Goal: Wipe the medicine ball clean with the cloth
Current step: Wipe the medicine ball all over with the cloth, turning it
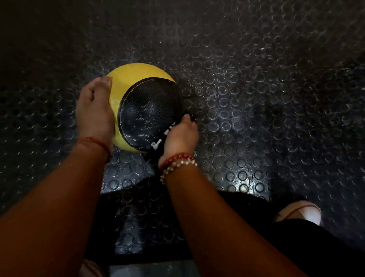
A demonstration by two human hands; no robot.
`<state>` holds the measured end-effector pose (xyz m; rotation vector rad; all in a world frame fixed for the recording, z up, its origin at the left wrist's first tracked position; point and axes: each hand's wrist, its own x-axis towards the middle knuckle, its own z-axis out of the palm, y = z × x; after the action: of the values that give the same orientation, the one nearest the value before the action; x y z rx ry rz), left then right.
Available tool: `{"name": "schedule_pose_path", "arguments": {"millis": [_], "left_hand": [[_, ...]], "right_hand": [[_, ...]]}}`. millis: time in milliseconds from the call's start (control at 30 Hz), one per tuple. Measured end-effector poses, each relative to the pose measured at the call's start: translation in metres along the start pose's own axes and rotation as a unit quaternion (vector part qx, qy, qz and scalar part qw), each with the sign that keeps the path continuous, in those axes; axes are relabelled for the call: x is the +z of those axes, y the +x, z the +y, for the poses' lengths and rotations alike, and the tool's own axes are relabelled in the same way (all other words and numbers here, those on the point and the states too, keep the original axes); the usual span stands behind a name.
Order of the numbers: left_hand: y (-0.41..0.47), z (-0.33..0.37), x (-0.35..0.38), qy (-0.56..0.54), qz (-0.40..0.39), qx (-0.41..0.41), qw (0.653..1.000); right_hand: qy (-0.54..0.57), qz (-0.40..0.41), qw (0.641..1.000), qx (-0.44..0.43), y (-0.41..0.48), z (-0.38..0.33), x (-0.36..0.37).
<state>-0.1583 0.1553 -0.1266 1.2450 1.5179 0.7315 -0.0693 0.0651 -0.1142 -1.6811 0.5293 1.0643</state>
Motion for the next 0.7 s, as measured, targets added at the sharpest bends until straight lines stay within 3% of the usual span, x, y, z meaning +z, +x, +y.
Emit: {"name": "schedule_pose_path", "arguments": {"millis": [267, 333, 567, 700], "left_hand": [[-0.006, 0.004, -0.001, -0.037, 0.029, -0.027, 0.999], [-0.005, 0.004, -0.001, -0.051, 0.027, -0.045, 0.997], [0.01, 0.002, -0.003, -0.024, 0.012, -0.07, 0.997], [0.02, 0.012, -0.008, -0.056, -0.05, -0.203, 0.976]], "right_hand": [[-0.132, -0.013, 0.962, -0.238, -0.003, -0.013, 0.002], [-0.118, -0.029, 0.967, -0.226, 0.007, -0.022, 0.004], [-0.035, -0.079, 0.996, -0.006, 0.03, -0.035, -0.005], [-0.096, -0.059, 0.992, -0.049, 0.021, -0.049, -0.006]]}}
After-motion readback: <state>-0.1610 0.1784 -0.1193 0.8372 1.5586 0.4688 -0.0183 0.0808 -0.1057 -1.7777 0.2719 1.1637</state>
